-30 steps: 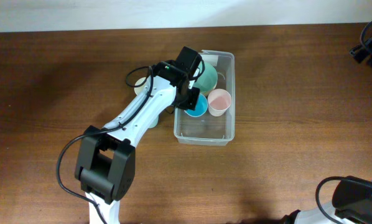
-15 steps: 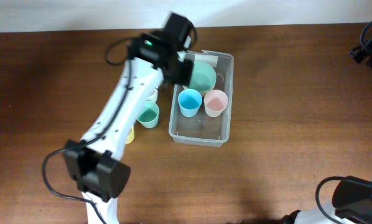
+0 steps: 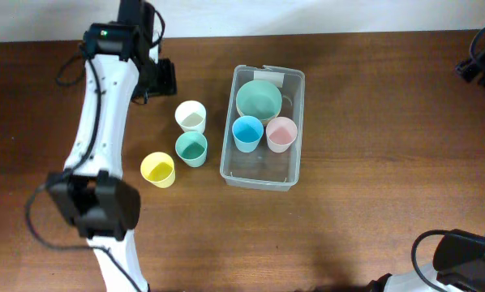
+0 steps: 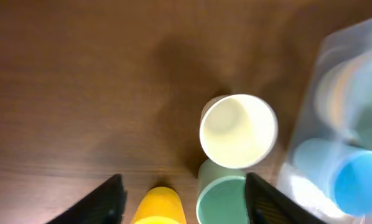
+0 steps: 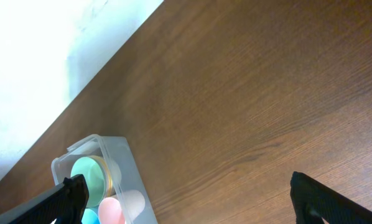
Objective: Pack container
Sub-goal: 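Grasp the cream cup with the left gripper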
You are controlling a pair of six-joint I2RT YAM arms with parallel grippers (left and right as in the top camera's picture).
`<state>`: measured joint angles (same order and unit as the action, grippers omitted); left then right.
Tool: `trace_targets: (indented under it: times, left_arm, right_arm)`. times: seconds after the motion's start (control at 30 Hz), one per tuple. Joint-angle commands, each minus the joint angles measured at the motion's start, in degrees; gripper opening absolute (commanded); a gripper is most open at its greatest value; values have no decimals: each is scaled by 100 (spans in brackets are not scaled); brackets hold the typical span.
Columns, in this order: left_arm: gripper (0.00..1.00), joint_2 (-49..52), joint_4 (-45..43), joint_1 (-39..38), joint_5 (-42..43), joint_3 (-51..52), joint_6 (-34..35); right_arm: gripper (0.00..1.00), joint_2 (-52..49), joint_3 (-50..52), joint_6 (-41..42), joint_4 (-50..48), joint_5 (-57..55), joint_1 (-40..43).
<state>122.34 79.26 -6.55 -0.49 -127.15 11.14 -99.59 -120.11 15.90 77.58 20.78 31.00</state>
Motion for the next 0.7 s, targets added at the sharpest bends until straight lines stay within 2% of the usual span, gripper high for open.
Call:
trace_targets:
  times: [0.0,0.2,0.3,0.43,0.47,0.67]
  left_arm:
    - [59,719,-74,-46,654,151,-184]
    - [56,1353,-184,-90,671,151,-203]
    - [46,1532,-243,-92,673,151,-201]
    - [14,1576,-291,-90,673,146,-199]
    - [11,1558,-280,-90,673,127,-199]
    - [6,1285,-55,-50,442,-326,-195]
  right_arm:
    - [99,-15,-4,-17,-15,-50,15]
    - [99,-15,-7,-17,-15,-50,15]
    - [99,-15,-4,-17,-17,-50,15]
    - [99,-15,-4,-17,-15,-50,15]
    - [99,-15,-4,-17,-15,-50,15]
    - [99,-15,-4,-17,-15,-50,15]
